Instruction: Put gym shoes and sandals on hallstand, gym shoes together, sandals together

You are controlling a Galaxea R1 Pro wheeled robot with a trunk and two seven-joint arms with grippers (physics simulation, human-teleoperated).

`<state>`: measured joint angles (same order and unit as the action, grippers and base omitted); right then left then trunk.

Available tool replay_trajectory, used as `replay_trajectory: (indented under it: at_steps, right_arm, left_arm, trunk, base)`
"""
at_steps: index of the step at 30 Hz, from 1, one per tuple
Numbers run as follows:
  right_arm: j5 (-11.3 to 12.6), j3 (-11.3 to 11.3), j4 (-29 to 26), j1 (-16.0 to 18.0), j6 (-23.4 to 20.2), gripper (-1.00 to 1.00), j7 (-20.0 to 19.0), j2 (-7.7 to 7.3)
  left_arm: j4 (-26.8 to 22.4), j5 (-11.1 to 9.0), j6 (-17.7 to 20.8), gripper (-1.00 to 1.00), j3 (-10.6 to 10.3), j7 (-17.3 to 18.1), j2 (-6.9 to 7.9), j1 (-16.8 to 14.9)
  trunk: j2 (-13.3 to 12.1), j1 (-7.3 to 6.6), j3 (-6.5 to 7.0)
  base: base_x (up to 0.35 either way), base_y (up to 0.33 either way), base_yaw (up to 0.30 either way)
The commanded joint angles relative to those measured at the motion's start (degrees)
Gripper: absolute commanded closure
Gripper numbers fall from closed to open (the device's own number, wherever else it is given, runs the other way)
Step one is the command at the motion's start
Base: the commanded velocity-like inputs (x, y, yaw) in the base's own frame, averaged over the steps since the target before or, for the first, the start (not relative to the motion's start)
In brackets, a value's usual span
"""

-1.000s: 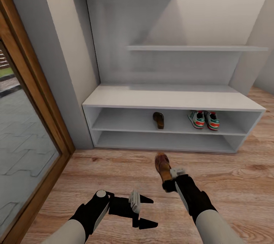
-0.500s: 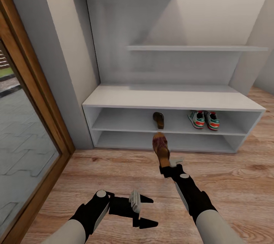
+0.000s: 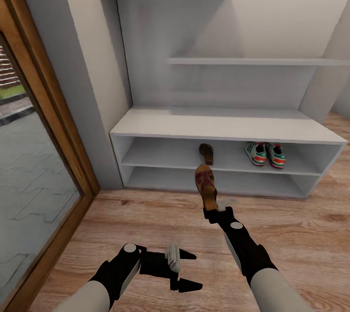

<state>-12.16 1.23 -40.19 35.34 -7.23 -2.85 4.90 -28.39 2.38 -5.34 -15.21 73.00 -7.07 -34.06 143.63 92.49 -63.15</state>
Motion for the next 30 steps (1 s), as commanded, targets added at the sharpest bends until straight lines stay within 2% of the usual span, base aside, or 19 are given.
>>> replay_trajectory:
  at_steps: [1, 14, 25, 30]
  right_arm:
    - [-0.4, 0.1, -0.2, 0.0, -0.4, 1.00, -0.2, 0.02]
    - [-0.4, 0.2, -0.1, 0.0, -0.3, 1.00, -0.2, -0.06]
    - [-0.3, 0.3, 0.9, 0.0, -0.2, 1.00, -0.2, -0.24]
    - [-0.3, 0.5, 7.3, 0.0, 1.6, 1.00, -0.2, -0.39]
  left_arm:
    - [0.0, 0.3, -0.6, -1.00, 0.0, 0.0, -0.03, 0.0]
    - [0.0, 0.3, -0.5, -1.00, 0.0, 0.1, -0.05, 0.0]
    - [-0.1, 0.3, -0.5, -1.00, 0.0, 0.1, -0.05, 0.0]
    - [-0.1, 0.3, -0.5, -1.00, 0.0, 0.1, -0.05, 0.0]
  trunk:
    - [0.0, -0.01, -0.09]
    - [0.0, -0.01, -0.57]
    - [0.0, -0.01, -0.62]
    - [0.0, -0.01, -0.62]
  base:
    - [0.000, 0.000, 0.252]
    - [0.000, 0.000, 0.264]
    - [0.000, 0.000, 0.030]
    - [0.000, 0.000, 0.000]
